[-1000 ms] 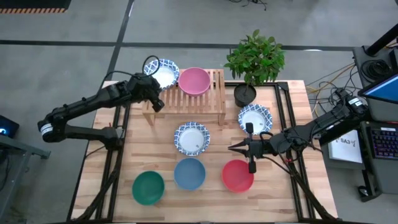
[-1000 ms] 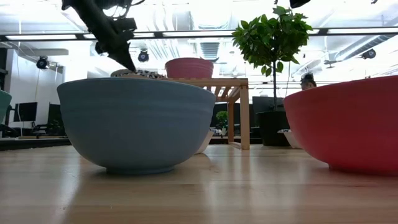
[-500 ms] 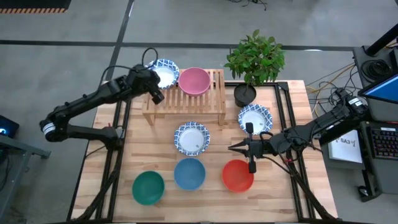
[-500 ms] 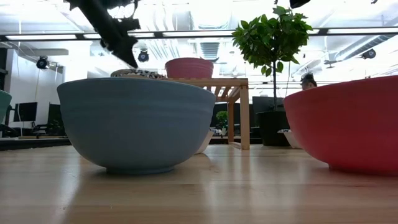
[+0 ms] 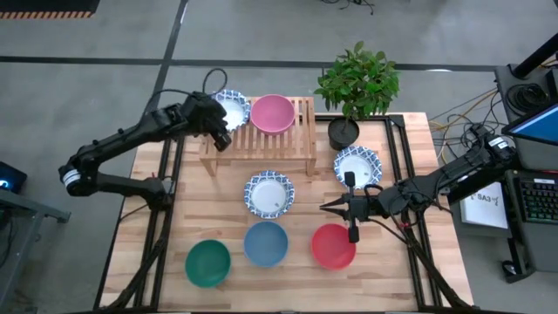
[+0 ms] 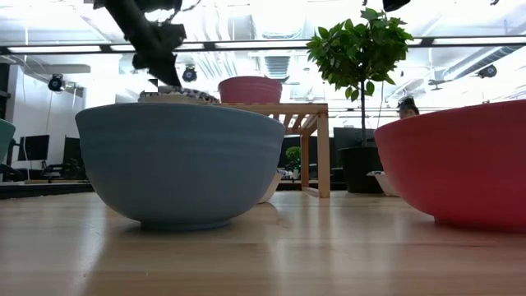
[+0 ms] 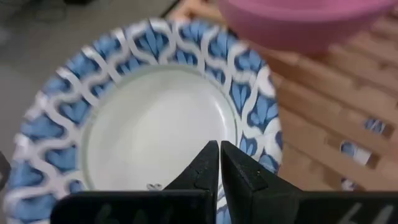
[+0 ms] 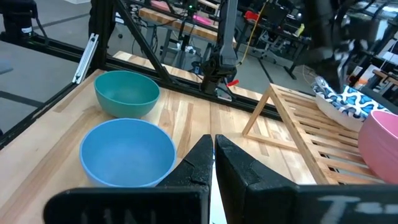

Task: Place and stack bowls onto a shelf
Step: Stack the white patterned bowl on top of the white patterned bowl on the shelf, then stack the orange bowl on top of the pink bowl on the shelf

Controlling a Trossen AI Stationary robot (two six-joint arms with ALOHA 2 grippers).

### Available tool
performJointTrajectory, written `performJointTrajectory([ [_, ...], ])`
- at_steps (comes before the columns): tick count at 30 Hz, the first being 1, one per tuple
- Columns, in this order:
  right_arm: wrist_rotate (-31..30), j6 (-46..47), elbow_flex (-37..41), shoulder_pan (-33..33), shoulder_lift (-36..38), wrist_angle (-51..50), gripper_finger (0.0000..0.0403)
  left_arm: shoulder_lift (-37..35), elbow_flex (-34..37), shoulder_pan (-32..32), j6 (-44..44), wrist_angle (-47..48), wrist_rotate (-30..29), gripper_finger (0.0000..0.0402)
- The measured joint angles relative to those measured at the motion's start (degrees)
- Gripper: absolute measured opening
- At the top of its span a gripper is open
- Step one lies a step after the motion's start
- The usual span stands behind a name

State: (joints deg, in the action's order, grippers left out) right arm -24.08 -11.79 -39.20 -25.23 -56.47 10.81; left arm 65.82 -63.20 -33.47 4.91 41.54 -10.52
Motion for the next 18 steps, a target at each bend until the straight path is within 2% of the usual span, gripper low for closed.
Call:
performJointTrajectory([
  [7, 0.00, 0.24, 0.00, 0.00, 0.00, 0.00, 0.0009, -0.44, -6.72, 0.04, -0.35, 2.99, 0.02, 0.0000],
  [10, 0.01, 1.55, 0.00, 0.00, 0.00, 0.00, 0.0009, -1.72, -7.39, 1.04, -1.40, 3.29, 5.12, 0.0000],
  [13, 0.00, 4.00, 0.30, 0.02, -0.37, 0.07, 0.0009, -4.73, -5.12, 3.27, -2.96, 1.07, 11.82, 0.0000],
  [18, -0.01, 8.29, 0.57, 0.02, -2.35, 0.79, 0.0009, -13.26, 2.71, 9.82, -7.11, -5.42, 12.52, 0.0000],
])
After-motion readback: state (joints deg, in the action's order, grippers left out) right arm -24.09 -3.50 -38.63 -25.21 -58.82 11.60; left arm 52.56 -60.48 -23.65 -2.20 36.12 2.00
